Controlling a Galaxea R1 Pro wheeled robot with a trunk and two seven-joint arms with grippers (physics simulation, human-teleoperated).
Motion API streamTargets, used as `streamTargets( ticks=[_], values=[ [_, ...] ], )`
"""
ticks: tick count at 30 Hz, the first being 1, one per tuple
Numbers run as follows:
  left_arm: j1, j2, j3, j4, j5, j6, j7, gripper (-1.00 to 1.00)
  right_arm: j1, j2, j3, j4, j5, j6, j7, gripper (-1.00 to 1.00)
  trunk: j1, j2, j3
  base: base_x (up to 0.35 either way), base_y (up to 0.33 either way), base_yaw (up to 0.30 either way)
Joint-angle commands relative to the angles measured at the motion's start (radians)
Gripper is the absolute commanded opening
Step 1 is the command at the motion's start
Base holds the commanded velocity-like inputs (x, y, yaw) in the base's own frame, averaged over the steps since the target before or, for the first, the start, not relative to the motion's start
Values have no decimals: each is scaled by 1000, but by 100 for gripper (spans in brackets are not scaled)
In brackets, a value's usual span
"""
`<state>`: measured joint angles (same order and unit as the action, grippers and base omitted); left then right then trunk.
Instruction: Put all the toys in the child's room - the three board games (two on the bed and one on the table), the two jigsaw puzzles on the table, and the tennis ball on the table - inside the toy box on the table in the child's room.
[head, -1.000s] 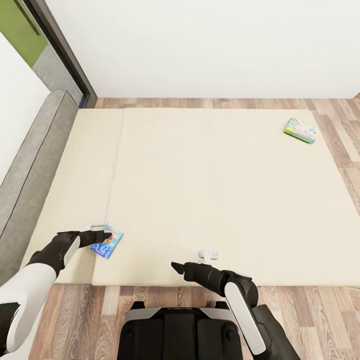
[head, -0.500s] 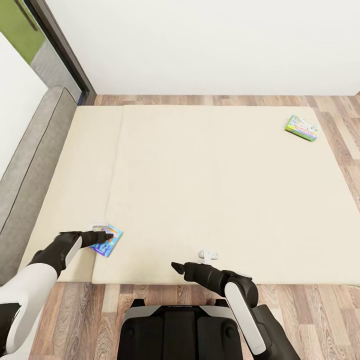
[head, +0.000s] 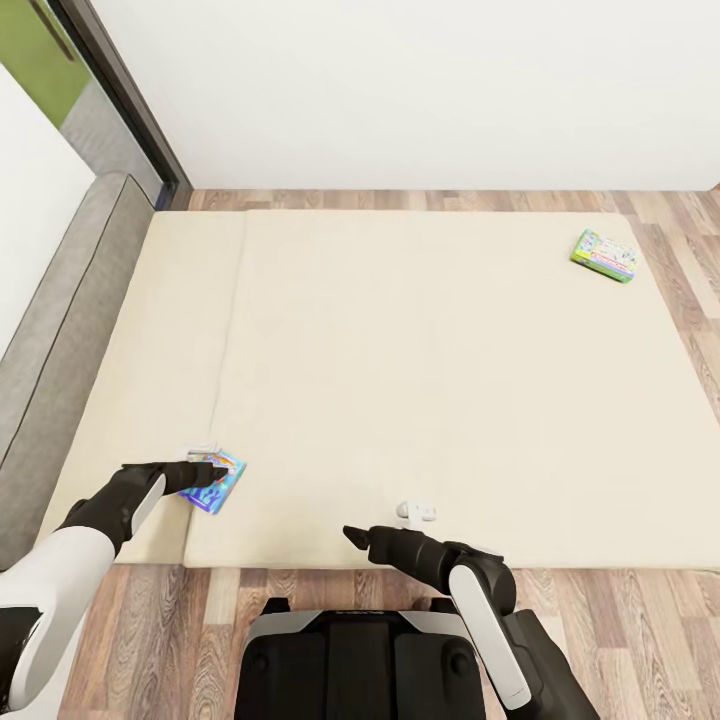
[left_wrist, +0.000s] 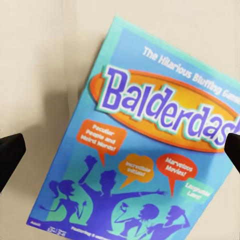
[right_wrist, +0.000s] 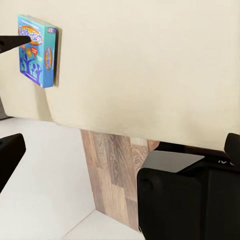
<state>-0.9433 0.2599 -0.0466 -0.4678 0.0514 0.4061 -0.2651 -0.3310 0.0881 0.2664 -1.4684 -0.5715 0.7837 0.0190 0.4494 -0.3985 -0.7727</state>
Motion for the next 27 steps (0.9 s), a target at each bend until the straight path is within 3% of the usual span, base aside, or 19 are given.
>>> streamTargets(
  ticks=[1,27],
  values=[
    [0,1,-5,-2,5,4,0,100,0,1,-1,-1,2,5,2,100,1,-2,-1,0,0,0],
    [0,1,-13,-2,3,-6,0,100,0,4,-2,0,1,6,2,100,1,-2,-1,0,0,0]
  ],
)
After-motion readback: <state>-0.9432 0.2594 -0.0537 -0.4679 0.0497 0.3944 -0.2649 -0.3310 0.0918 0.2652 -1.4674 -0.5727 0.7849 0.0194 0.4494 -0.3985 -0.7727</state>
